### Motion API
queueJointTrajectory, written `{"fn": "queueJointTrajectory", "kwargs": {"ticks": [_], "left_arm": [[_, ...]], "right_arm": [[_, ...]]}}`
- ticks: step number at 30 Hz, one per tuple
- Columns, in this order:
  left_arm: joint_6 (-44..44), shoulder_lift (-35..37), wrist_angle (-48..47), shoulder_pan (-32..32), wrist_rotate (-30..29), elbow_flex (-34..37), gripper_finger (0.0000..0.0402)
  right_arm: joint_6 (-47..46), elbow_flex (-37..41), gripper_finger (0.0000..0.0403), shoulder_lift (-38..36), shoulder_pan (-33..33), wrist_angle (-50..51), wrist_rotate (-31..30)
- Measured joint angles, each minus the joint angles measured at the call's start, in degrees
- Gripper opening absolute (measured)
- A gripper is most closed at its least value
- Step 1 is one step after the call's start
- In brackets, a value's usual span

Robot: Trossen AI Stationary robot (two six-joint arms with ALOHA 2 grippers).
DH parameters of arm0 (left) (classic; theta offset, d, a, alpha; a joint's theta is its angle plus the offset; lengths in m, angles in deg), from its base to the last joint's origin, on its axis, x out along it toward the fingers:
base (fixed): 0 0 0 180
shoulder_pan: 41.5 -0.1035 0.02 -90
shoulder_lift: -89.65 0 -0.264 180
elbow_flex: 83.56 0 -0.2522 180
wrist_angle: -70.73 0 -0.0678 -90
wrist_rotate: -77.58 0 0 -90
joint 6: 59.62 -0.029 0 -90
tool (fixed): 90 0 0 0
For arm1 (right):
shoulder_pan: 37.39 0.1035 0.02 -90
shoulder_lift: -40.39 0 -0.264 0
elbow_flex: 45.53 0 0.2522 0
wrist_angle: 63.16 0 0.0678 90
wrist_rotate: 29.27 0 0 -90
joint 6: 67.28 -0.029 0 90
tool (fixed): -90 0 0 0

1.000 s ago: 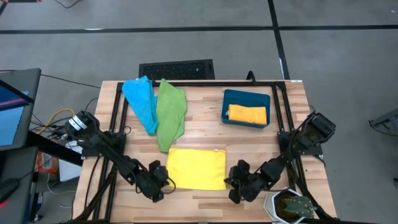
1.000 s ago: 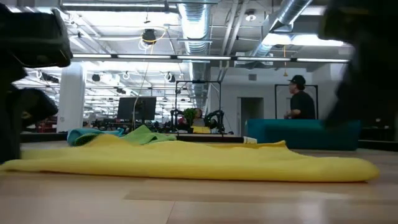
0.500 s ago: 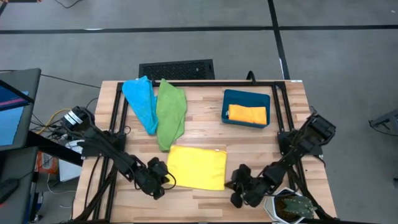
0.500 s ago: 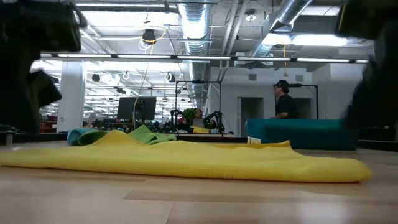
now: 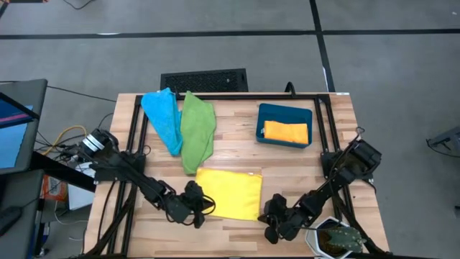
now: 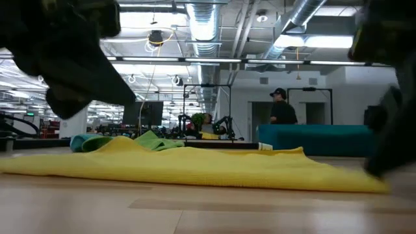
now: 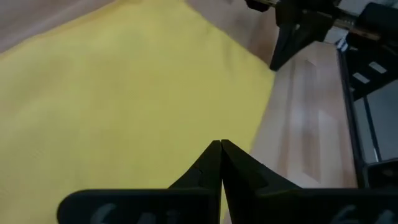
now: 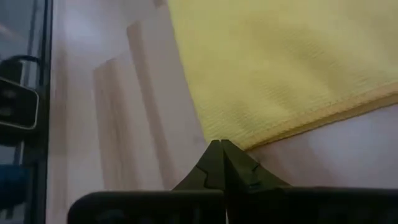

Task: Fold microfiber towels
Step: Fold the yellow microfiber cloth

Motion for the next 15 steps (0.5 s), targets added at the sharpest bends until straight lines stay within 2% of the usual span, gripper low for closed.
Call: {"fn": "queueJointTrajectory", "kwargs": {"ticks": [5,11,13,15], "left_arm": [[0.05,-2.48,1.09,-0.96,1.89,-0.01,0.0000],[0.01,-2.97,0.17,-1.31,4.41,0.00,0.0000],[-0.68,-1.89,3.00,-1.29,3.89,0.10,0.0000],[-4.18,-0.72,10.82,-1.29,2.48,-0.30,0.0000]], "right_arm": [[-4.28,-0.31,0.0011,2.10,0.57,-0.71,0.38],[-2.23,0.11,0.0013,-0.87,0.59,1.12,-0.21],[-1.14,0.17,0.0013,-3.34,0.59,1.51,-1.28],[-0.28,-0.03,0.0014,-5.72,0.62,0.28,-2.52]]}}
